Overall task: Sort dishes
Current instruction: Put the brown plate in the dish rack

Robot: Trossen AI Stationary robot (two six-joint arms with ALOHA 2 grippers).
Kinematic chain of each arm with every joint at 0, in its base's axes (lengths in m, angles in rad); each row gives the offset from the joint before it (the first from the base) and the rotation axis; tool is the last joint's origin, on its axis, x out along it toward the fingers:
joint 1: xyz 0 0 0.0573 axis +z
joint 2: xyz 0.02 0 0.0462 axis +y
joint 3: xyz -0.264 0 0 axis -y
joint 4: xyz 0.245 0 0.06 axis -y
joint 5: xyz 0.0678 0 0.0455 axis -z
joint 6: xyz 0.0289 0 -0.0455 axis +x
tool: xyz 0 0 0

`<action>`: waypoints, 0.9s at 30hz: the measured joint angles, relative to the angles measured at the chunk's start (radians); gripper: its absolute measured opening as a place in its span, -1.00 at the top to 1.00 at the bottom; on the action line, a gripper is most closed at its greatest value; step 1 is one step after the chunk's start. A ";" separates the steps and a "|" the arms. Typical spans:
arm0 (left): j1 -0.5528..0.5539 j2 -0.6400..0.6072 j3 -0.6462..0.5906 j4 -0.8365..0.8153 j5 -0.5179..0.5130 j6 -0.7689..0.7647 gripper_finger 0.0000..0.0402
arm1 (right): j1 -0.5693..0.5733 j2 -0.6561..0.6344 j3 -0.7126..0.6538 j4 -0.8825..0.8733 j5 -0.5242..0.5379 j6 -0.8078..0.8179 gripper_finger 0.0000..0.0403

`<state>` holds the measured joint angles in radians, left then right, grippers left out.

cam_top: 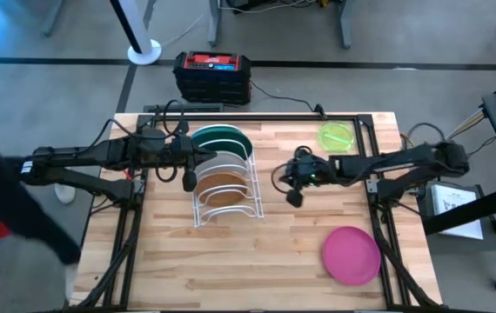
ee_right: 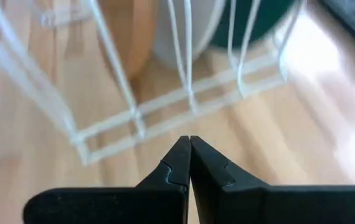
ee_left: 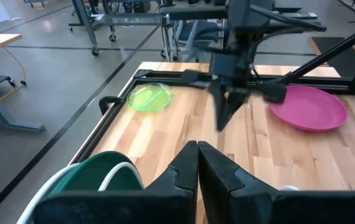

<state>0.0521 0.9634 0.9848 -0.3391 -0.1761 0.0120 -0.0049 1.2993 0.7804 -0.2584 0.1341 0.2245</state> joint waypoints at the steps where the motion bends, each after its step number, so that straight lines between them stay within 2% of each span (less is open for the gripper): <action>1: 0.000 0.002 0.000 0.003 0.000 0.000 1.00 | 0.009 -0.032 0.000 -0.065 -0.026 0.039 1.00; 3: 0.000 0.008 0.000 0.011 0.000 0.000 1.00 | 0.028 -0.082 0.000 -0.168 -0.081 0.116 1.00; 8: 0.000 0.050 0.000 0.028 0.001 0.007 1.00 | 0.116 -0.154 0.000 -0.366 -0.115 0.270 0.98; 13: 0.000 0.098 0.000 0.055 0.001 0.048 1.00 | 0.195 -0.152 0.000 -0.517 -0.209 0.403 0.81; 20: 0.000 0.121 0.000 0.063 0.002 0.078 1.00 | 0.277 -0.151 -0.001 -0.685 -0.220 0.454 0.43; 27: 0.000 0.115 0.000 0.062 0.002 0.081 1.00 | 0.347 -0.102 -0.002 -0.710 -0.246 0.416 0.20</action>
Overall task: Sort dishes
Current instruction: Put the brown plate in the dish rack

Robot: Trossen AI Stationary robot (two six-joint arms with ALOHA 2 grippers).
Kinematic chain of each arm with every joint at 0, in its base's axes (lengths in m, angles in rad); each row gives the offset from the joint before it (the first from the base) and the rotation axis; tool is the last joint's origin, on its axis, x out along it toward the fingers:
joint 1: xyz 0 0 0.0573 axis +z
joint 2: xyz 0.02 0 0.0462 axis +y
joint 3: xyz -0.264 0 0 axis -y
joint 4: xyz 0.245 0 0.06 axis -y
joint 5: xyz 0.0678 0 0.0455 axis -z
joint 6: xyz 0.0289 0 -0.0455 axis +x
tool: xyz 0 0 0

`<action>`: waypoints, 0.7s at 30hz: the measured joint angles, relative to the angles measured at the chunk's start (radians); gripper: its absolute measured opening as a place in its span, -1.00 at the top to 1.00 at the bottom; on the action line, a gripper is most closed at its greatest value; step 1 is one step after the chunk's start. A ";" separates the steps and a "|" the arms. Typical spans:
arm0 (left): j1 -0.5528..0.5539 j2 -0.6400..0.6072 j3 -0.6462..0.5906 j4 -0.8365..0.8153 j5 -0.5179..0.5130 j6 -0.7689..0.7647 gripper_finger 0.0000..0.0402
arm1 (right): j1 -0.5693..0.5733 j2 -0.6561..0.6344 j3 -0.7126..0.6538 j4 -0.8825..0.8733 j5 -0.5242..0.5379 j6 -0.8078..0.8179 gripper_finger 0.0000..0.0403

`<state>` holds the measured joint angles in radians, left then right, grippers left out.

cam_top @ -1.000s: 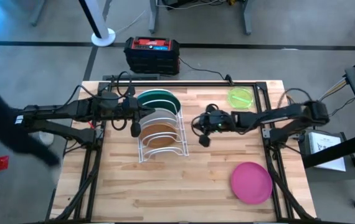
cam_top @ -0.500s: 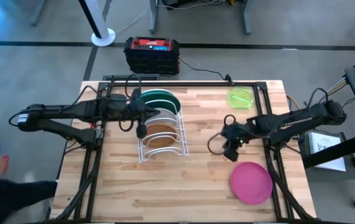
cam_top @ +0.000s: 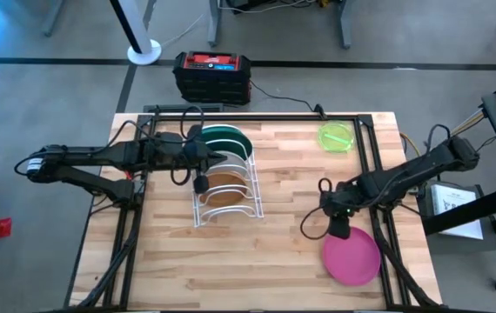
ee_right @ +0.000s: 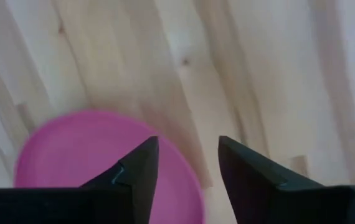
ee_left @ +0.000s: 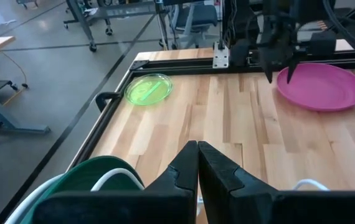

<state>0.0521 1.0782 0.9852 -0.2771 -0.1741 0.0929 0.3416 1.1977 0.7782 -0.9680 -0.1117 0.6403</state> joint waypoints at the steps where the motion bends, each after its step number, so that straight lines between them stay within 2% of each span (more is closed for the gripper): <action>1: 0.000 0.000 0.000 0.000 0.000 0.000 1.00 | 0.007 0.013 0.000 0.000 -0.011 0.001 0.19; 8: 0.000 0.000 0.001 0.000 0.000 0.000 1.00 | 0.055 0.124 -0.002 -0.001 -0.068 -0.013 0.20; 14: 0.000 0.000 0.001 0.000 0.000 0.000 1.00 | 0.078 0.202 -0.002 0.000 -0.073 -0.037 0.20; 21: 0.000 0.000 0.001 0.000 0.000 0.000 1.00 | 0.078 0.219 -0.002 -0.005 -0.073 -0.060 0.24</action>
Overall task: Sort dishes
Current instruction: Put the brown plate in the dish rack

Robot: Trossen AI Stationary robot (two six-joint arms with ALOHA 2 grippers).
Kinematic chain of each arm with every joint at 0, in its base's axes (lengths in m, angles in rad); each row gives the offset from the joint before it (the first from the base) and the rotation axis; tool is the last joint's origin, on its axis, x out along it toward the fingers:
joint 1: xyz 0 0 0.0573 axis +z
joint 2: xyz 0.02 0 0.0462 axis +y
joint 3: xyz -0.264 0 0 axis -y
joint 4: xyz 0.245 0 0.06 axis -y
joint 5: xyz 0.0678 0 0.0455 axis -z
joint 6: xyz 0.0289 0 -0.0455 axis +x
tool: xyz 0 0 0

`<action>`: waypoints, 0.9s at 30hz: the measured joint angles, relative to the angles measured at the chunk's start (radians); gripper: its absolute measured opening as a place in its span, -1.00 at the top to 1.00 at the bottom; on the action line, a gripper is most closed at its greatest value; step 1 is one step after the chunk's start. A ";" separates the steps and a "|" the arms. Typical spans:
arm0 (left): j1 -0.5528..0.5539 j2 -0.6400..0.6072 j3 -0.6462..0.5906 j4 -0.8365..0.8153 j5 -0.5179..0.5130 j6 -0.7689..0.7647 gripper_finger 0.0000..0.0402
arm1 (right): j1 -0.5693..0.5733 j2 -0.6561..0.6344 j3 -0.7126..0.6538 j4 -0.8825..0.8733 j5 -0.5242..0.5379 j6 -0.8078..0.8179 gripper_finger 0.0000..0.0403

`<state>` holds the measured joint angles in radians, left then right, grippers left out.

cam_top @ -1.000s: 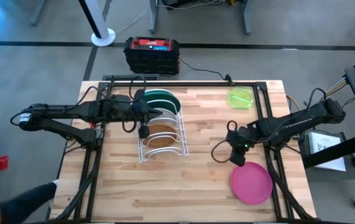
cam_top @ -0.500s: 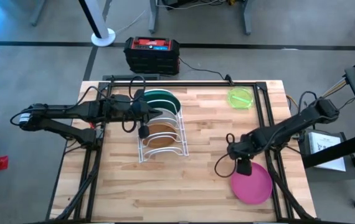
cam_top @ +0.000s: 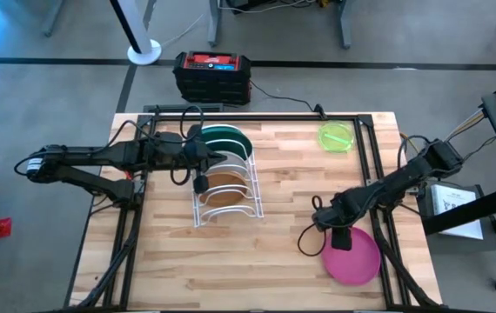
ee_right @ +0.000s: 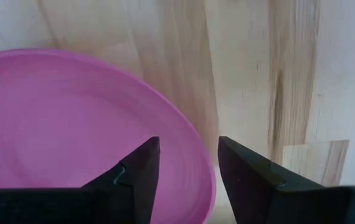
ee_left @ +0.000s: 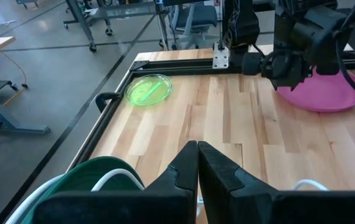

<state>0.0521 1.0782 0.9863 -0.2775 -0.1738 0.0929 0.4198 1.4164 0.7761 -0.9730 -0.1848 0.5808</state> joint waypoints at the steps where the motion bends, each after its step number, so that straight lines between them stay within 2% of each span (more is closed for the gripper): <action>1: 0.000 0.000 0.000 0.000 0.000 0.000 1.00 | 0.000 -0.008 0.000 -0.005 0.000 0.000 0.25; 11: 0.000 0.000 0.000 -0.001 0.000 0.000 1.00 | -0.001 -0.048 0.000 -0.021 0.034 -0.006 0.26; 13: 0.000 0.000 0.000 -0.001 0.000 0.000 1.00 | -0.004 -0.048 0.012 -0.027 0.115 -0.007 0.27; 18: 0.000 -0.001 0.000 0.030 0.000 0.000 1.00 | -0.041 -0.055 0.107 -0.015 0.430 -0.020 0.36; 20: 0.000 -0.002 0.001 0.044 0.000 0.000 1.00 | -0.060 -0.055 0.150 0.024 0.583 -0.034 0.40; 22: 0.000 -0.004 0.002 0.047 0.000 0.004 1.00 | -0.085 -0.058 0.178 0.105 0.691 -0.110 0.45; 25: 0.000 -0.004 0.002 0.048 0.000 0.007 1.00 | -0.140 -0.074 0.183 0.290 0.729 -0.287 0.51; 27: 0.000 -0.004 0.002 0.047 0.000 0.006 1.00 | -0.194 -0.095 0.166 0.423 0.672 -0.401 0.55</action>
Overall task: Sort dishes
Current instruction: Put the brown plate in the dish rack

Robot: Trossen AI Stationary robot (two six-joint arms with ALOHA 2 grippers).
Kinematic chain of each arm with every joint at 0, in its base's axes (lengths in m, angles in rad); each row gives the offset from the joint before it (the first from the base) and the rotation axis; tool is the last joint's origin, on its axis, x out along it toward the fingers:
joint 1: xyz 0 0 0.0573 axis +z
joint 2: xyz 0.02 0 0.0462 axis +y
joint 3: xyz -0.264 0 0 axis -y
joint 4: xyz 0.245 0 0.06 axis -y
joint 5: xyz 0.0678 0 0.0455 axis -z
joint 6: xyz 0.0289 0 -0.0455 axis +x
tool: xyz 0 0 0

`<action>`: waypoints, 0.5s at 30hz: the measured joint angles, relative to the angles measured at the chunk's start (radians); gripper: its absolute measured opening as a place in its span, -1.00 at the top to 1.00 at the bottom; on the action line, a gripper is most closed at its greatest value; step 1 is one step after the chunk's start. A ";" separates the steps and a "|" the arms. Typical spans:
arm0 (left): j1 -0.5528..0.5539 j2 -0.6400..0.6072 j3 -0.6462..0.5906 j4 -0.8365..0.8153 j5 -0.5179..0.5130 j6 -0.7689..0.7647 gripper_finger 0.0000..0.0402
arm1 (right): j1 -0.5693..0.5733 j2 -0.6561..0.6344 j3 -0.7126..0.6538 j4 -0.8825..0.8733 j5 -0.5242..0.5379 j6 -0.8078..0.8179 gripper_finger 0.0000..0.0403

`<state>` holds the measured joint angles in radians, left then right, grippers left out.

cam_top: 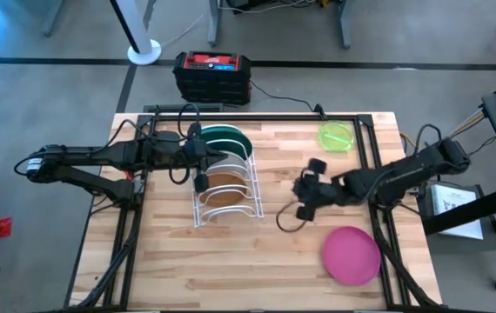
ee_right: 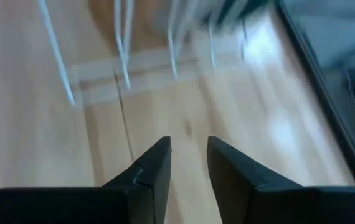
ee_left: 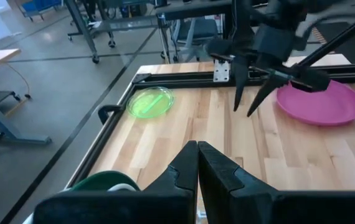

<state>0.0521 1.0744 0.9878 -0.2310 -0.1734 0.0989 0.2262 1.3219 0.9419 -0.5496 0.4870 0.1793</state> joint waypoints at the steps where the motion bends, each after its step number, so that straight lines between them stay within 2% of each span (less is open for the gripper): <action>1: -0.001 0.000 0.000 -0.001 0.000 -0.003 1.00 | -0.037 -0.012 -0.011 0.044 -0.061 -0.043 0.57; 4: -0.004 -0.002 0.000 -0.017 0.000 -0.013 1.00 | -0.157 -0.032 -0.042 0.156 -0.299 -0.126 0.61; 6: -0.008 -0.003 0.000 -0.033 0.000 -0.026 1.00 | -0.223 -0.044 -0.068 0.217 -0.393 -0.158 0.63; 10: -0.017 -0.003 0.000 -0.053 0.001 -0.033 1.00 | -0.310 -0.037 -0.100 0.395 -0.466 -0.217 0.62; 15: -0.016 -0.004 0.000 -0.054 0.001 -0.033 1.00 | -0.333 0.021 -0.098 0.640 -0.553 -0.260 0.54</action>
<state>0.0357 1.0707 0.9878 -0.2848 -0.1726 0.0658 -0.1072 1.3431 0.8436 0.0899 -0.0662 -0.0804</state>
